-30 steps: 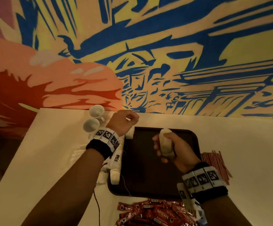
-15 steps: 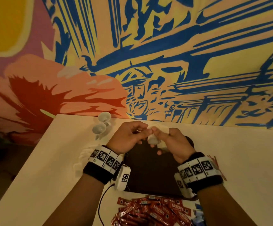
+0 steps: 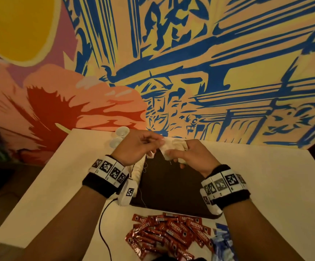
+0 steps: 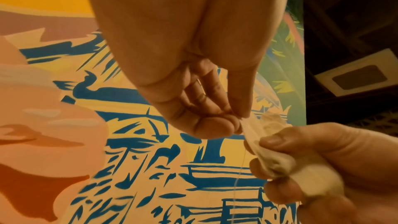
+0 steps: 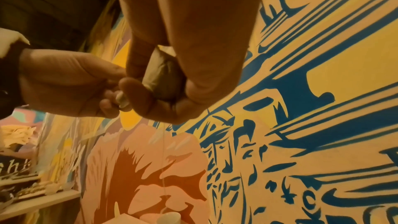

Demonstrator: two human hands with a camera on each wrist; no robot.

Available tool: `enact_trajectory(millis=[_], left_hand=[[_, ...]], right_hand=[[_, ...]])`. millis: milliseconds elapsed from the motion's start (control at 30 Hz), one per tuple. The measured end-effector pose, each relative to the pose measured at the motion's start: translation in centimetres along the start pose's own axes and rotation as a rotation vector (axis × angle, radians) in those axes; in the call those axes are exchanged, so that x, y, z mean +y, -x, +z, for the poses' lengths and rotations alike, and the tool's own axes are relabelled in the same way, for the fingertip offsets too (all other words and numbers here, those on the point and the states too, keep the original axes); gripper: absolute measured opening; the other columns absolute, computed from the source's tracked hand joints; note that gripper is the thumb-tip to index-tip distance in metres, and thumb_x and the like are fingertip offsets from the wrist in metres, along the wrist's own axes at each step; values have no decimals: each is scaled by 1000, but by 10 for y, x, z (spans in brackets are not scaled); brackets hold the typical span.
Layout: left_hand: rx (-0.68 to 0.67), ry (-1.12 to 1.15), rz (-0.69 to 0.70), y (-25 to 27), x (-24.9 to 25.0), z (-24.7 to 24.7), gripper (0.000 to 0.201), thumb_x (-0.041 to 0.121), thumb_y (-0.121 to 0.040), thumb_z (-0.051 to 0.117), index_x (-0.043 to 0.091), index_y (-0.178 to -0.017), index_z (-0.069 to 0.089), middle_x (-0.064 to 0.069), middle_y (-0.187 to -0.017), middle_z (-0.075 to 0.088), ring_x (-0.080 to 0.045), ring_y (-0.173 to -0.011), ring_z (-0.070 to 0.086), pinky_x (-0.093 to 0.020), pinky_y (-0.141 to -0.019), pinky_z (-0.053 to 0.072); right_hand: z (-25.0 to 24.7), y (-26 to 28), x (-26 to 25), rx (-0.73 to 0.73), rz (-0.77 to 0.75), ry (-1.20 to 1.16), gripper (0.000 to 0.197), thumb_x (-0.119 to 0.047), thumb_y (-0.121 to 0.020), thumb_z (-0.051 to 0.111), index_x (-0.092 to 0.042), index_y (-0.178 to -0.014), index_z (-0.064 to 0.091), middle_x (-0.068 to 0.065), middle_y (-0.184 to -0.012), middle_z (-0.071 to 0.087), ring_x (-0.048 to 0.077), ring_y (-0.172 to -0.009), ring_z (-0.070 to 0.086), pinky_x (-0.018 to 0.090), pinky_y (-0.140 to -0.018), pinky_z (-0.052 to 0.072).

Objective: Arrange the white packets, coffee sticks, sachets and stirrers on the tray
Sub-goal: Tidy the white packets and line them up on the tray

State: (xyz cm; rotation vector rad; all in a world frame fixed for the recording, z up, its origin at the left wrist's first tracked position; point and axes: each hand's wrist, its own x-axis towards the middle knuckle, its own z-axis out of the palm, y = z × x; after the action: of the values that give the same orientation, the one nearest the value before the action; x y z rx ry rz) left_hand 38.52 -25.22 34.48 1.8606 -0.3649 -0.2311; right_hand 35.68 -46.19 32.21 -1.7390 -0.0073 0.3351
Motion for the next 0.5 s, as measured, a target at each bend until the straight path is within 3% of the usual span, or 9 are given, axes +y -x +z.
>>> enact_trajectory(millis=[133,233,367,500], left_hand=[[-11,-99,11,8,11,-5,15,12,-88,75,6,-101,75,-15,-80,71,-8,-59,61,-22,-59,52],[-53,-154,3,14,19,-8,19,13,-87,76,9,-106,74,-13,-81,74,-10,-63,65,-23,-63,54],[-110,-208,-28,15,27,-9,23,15,-87,77,12,-110,74,-7,-82,76,-14,-67,69,-23,-63,54],[-96,-241,-20,12,30,-10,20,20,-87,78,12,-106,75,-7,-81,76,-18,-66,69,-28,-63,55]], right_hand=[[-3,9,-6,-51,5,-8,15,-13,-84,80,0,-89,74,6,-73,67,21,-64,57,26,-52,46],[-5,12,-10,-74,6,-6,17,-12,-84,78,1,-95,74,11,-79,69,25,-71,58,27,-51,46],[-5,13,-9,-76,-16,-19,25,-27,-92,75,-6,-105,73,22,-96,74,24,-76,63,29,-53,48],[-4,10,-3,-74,-56,-32,28,-31,-90,77,-6,-103,73,22,-94,74,27,-76,62,29,-54,47]])
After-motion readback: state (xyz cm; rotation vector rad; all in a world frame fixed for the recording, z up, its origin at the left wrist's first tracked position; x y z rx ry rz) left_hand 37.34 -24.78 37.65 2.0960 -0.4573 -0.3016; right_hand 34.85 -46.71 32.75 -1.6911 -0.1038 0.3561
